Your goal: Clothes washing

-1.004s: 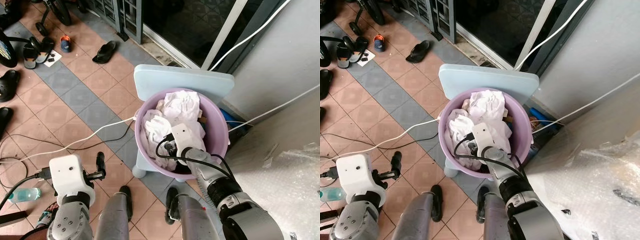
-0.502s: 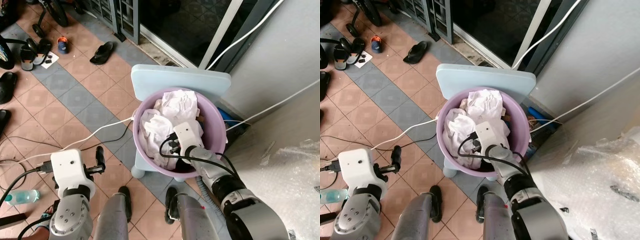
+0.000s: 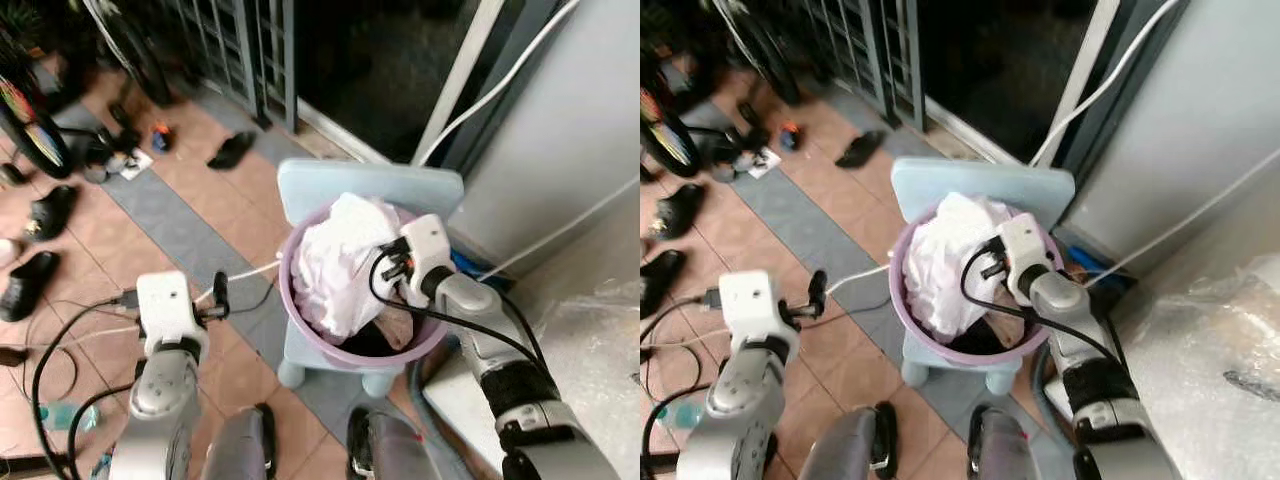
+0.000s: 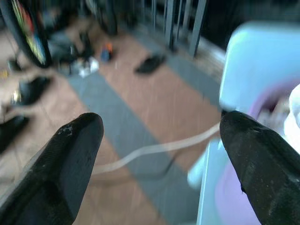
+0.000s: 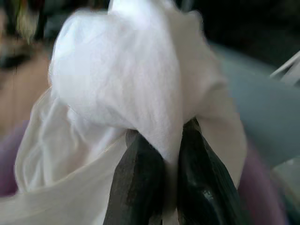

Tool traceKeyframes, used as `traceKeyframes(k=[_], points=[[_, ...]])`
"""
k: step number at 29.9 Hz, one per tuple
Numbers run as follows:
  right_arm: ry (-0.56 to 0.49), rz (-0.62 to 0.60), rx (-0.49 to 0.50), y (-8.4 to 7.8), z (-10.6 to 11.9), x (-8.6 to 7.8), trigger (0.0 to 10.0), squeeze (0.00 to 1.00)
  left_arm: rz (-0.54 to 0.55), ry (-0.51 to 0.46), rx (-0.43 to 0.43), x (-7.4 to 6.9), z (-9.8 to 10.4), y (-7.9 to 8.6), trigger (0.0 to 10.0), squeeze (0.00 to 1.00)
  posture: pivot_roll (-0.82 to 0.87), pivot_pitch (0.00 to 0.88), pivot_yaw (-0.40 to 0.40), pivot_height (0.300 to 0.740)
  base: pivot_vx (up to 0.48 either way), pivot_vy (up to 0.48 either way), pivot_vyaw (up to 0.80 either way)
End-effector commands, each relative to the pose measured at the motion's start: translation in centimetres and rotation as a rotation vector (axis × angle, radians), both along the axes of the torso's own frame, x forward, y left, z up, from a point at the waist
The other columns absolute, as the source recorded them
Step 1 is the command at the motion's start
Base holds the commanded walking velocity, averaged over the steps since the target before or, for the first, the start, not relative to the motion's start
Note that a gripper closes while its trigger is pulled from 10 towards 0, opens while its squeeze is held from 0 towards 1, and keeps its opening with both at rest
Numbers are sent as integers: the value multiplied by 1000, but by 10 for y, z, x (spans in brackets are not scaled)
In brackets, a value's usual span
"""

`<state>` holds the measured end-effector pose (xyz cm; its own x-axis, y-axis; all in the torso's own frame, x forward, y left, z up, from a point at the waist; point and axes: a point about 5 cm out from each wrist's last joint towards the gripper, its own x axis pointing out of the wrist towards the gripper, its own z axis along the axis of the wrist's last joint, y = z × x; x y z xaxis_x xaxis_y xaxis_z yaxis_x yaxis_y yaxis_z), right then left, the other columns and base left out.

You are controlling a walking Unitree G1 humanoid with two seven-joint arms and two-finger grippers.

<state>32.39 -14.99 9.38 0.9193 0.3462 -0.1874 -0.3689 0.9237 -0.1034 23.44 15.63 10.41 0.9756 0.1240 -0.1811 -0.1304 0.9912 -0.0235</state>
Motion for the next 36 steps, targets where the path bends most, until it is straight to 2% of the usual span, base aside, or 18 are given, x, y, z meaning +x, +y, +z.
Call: traceKeyframes(k=[1, 4, 5, 6, 7, 9, 11, 14, 15, 17, 19, 22, 29, 36], points=[[-50, -54, 53, 0, 10, -2, 0, 0, 10, 14, -1, 1, -6, 3, 10000, 0, 4, 0, 14, 740, 0, 0, 0], [-177, -114, 112, 10, 27, -16, 0, 0, 35, 6, 1, 12, -7, 0, 10000, 0, -20, 0, 49, 740, 0, 0, 0], [-206, -121, 118, 12, 31, -19, 0, 0, 39, 3, 4, 15, -7, 0, 10000, 0, -20, 0, 49, 740, 0, 0, 0], [-281, -124, 95, 15, 40, -27, 0, 0, 15, -11, 16, 18, -7, -5, 10000, 0, -30, 0, 58, 740, 0, 0, 0], [-296, -126, 89, 15, 42, -29, 0, 0, 8, -15, 18, 19, -7, -7, 10000, 0, -30, 0, 58, 740, 0, 0, 0], [-292, -150, 138, 15, 43, -37, 0, 0, -21, -21, 22, 24, -8, -13, 10000, 0, -60, 0, 83, 740, 0, 0, 0], [-290, -153, 104, 13, 39, -46, 0, 0, -58, -43, 41, 29, -5, -20, 10000, 0, -65, 0, 87, 740, 0, 0, 0], [-285, -162, 81, 9, 36, -49, 0, 0, -78, -56, 56, 32, -4, -22, 10000, 0, -59, 0, 86, 740, 0, 0, 0], [-283, -173, 78, 8, 36, -50, 4039, 0, -79, -64, 61, 33, -3, -22, 10000, 0, -56, 0, 84, 740, 0, 0, 0], [-274, -202, 73, 3, 37, -51, 9882, 0, -73, -85, 75, 36, 0, -19, 10000, 0, -51, 0, 78, 740, 0, 0, 0], [-270, -215, 65, 1, 38, -52, 10000, 0, -53, -91, 84, 37, 0, -14, 10000, 0, -51, 0, 77, 740, 0, 0, 0], [-212, -246, 79, 1, 31, -56, 10000, 0, -43, -72, 89, 32, -6, -8, 10000, 0, -53, 0, 80, 740, 0, 0, -513], [-231, -234, 76, 4, 32, -54, 10000, 0, -64, -33, 62, 29, -20, -17, 10000, 0, -80, 0, 96, 740, 0, 0, -743], [-229, -270, 54, -7, 34, -48, 10000, 0, -79, -45, 45, 36, -19, -24, 10000, 0, -89, 0, 89, 740, 0, 0, -474]])
